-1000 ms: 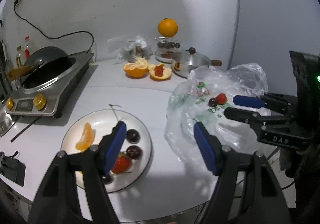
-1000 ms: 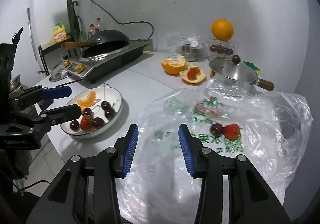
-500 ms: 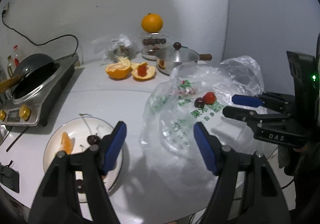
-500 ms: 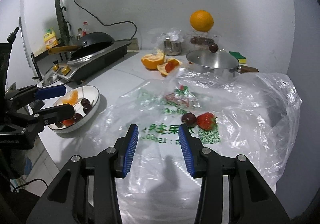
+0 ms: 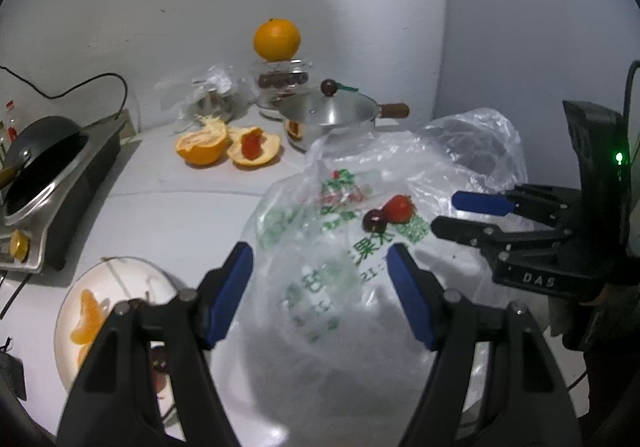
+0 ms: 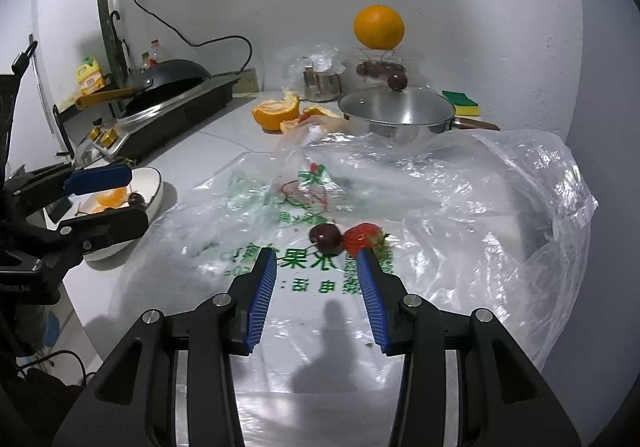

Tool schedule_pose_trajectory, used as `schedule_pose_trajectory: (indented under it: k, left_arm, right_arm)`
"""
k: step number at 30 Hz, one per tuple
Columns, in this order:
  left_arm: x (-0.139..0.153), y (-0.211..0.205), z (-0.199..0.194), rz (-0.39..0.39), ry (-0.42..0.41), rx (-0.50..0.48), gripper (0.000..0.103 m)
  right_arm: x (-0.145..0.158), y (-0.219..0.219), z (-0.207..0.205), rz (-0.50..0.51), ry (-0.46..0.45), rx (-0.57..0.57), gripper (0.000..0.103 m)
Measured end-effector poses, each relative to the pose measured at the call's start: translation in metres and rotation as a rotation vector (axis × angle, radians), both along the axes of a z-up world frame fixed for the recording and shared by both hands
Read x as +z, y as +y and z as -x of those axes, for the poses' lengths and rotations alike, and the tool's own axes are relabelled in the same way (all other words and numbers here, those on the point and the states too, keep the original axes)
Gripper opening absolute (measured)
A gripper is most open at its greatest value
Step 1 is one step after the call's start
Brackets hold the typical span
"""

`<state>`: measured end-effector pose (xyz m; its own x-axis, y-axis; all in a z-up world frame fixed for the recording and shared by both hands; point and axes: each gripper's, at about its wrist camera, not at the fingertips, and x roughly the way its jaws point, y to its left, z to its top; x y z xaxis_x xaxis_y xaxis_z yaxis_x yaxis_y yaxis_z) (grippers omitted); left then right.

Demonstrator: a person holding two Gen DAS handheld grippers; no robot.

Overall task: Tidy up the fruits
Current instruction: 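Grasp a red strawberry with the right gripper while the left gripper grasps a dark cherry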

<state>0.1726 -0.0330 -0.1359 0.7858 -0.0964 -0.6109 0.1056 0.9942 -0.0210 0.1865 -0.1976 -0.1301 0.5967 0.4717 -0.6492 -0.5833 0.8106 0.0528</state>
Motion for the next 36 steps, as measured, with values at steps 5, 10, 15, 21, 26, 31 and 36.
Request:
schedule_pose_trajectory:
  k: [5,10,15,21,26,31,36]
  left_arm:
    - [-0.004,-0.010,-0.014,0.011,0.009,-0.021,0.071]
    - [-0.012,-0.015,-0.029,0.019,0.026,-0.027,0.071]
    - [-0.018,-0.017,-0.043,0.024,0.043,-0.035,0.071]
    - [-0.026,-0.020,-0.057,0.012,0.054,-0.053,0.071]
    - [-0.030,-0.017,-0.066,0.013,0.056,-0.055,0.071]
    - [-0.035,-0.014,-0.073,0.021,0.067,-0.050,0.071]
    - [-0.039,-0.016,-0.078,0.013,0.079,-0.055,0.071]
  right_arm:
    - [-0.005,-0.004,-0.015,0.027,0.015,-0.002,0.044]
    - [-0.012,-0.005,-0.033,0.048,0.038,0.004,0.044]
    - [-0.021,-0.003,-0.048,0.059,0.061,0.013,0.044]
    - [-0.031,0.004,-0.067,0.084,0.079,0.033,0.044]
    - [-0.038,0.011,-0.080,0.112,0.097,0.074,0.052]
    - [-0.043,0.011,-0.087,0.089,0.134,0.097,0.052]
    - [-0.044,0.010,-0.087,0.072,0.148,0.142,0.052]
